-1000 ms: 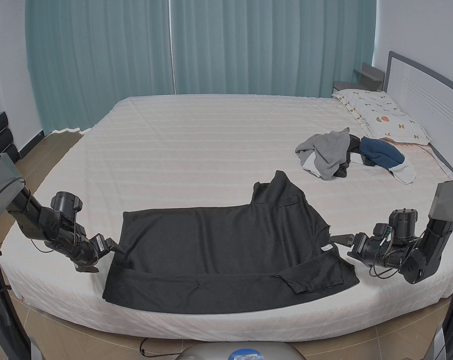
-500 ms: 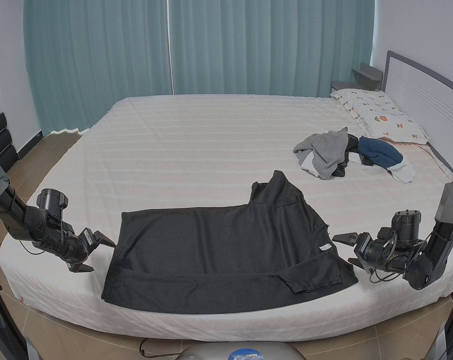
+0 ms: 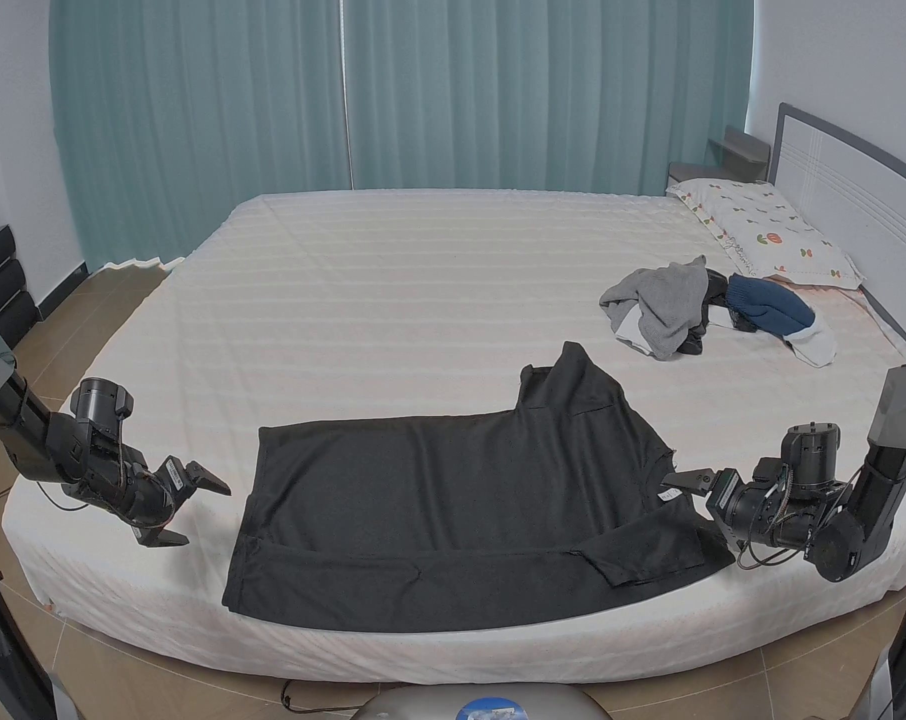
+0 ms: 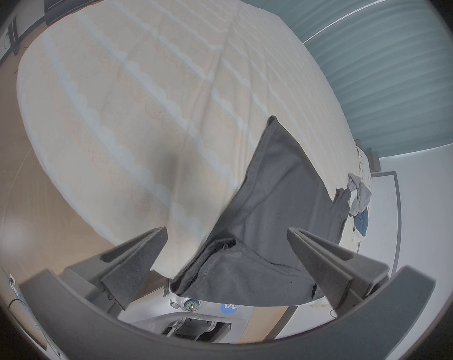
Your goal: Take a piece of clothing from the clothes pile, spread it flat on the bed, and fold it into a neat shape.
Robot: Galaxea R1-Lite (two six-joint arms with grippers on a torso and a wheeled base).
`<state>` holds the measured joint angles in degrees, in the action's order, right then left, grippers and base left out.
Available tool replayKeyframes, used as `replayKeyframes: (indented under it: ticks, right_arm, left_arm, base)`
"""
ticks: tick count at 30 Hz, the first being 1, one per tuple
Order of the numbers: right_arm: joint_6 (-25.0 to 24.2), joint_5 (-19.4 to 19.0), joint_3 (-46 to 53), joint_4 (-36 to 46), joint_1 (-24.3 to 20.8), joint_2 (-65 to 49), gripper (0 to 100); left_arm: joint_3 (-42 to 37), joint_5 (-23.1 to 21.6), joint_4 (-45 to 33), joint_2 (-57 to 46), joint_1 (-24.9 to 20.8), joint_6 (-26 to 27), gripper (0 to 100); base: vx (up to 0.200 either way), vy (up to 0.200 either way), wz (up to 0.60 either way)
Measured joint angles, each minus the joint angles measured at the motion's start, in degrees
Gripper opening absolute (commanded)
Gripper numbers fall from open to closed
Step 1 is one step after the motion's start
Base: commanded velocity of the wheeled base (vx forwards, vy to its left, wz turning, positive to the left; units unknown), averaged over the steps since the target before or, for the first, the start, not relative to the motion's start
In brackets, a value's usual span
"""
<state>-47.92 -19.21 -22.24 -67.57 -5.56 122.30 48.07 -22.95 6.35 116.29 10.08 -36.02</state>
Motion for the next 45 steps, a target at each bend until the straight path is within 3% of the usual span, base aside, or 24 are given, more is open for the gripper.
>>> replayKeyframes:
  ticks: [7,19,25,40,45]
  right_arm:
    - [0.0,0.0,0.0,-0.1,-0.4,0.0,100]
    - [0.0,0.1,0.0,-0.1,-0.3,0.0,100]
    - [0.0,0.1,0.1,-0.1,-0.3,0.0,100]
    - [0.0,0.1,0.3,-0.1,-0.4,0.0,100]
    - [0.0,0.1,0.4,-0.1,-0.4,0.0,100]
  left_arm:
    - [0.2,0.1,0.0,-0.2,-1.4,-2.8,100]
    - [0.9,0.0,0.1,-0.2,-1.7,-4.9,100]
    - [0.9,0.0,0.1,0.0,-1.9,-4.9,100]
    - [1.6,0.1,0.2,0.0,-2.0,-6.1,100]
    - [2.7,0.2,0.2,0.0,-2.0,-8.3,100]
  base:
    - [0.200,0.000,0.00]
    - [0.000,0.000,0.00]
    - [0.000,-0.200,0.00]
    - [0.000,0.000,0.00]
    - [0.200,0.000,0.00]
